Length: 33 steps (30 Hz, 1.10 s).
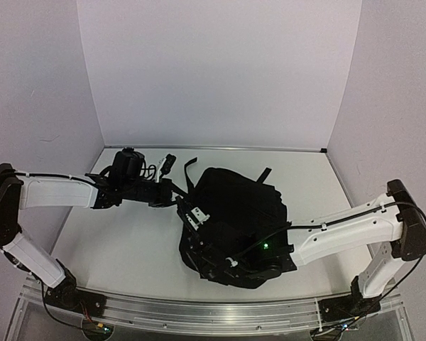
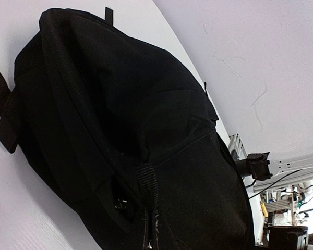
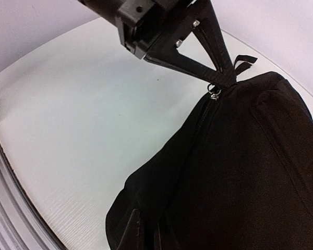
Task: Pack the student bag
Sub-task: Zip the student bag at the center of the board, then reset both arms
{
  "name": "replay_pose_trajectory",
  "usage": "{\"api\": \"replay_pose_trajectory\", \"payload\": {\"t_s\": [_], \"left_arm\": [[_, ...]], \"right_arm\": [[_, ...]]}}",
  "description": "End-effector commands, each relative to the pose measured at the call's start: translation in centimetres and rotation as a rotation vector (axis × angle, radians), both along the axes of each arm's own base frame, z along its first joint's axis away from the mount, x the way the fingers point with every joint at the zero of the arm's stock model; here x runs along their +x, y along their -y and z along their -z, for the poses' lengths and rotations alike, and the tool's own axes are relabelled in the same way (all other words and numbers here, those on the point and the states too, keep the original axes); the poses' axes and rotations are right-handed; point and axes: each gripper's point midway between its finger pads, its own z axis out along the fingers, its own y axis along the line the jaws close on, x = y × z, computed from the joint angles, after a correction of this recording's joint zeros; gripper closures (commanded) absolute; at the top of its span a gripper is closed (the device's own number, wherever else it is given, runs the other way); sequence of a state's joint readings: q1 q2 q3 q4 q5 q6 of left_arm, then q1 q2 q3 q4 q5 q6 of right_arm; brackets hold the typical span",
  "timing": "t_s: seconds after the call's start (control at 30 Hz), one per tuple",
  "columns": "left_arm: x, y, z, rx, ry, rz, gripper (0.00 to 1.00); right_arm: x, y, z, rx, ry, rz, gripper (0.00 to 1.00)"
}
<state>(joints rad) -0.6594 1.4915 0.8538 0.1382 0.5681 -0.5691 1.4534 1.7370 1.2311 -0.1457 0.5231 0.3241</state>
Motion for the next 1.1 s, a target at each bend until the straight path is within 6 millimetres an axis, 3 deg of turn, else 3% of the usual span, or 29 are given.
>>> {"api": "replay_pose_trajectory", "payload": {"t_s": [0.0, 0.3, 0.57, 0.67, 0.73, 0.8, 0.93, 1.07], "left_arm": [[3.3, -0.5, -1.9, -0.071, 0.106, -0.096, 1.00], [5.0, -0.8, 0.4, -0.050, 0.094, -0.146, 1.00], [7.0, -0.9, 0.7, -0.041, 0.112, -0.176, 1.00], [6.4, -0.6, 0.3, -0.042, 0.112, -0.133, 0.98], [6.0, -0.9, 0.1, -0.029, 0.113, -0.129, 0.84], [5.5, -1.6, -0.3, -0.010, 0.124, -0.139, 0.64], [4.9, -3.6, -1.1, 0.055, 0.160, -0.199, 0.23], [5.5, -5.8, -1.3, 0.134, 0.164, -0.254, 0.08]], "right_arm": [[-2.9, -0.6, -6.1, 0.196, -0.032, -0.051, 1.00], [-3.5, 0.4, -8.1, 0.244, -0.042, -0.053, 1.00], [-3.9, 0.5, -8.7, 0.260, -0.053, -0.067, 1.00], [-3.3, 1.1, -9.4, 0.287, -0.041, -0.022, 0.88], [-3.0, 1.4, -10.4, 0.309, -0.033, 0.003, 0.62], [-2.8, 1.3, -11.5, 0.329, -0.030, 0.013, 0.42], [-2.3, 1.1, -12.1, 0.330, -0.015, 0.048, 0.20], [0.0, 1.5, -11.9, 0.340, -0.029, 0.111, 0.03]]}}
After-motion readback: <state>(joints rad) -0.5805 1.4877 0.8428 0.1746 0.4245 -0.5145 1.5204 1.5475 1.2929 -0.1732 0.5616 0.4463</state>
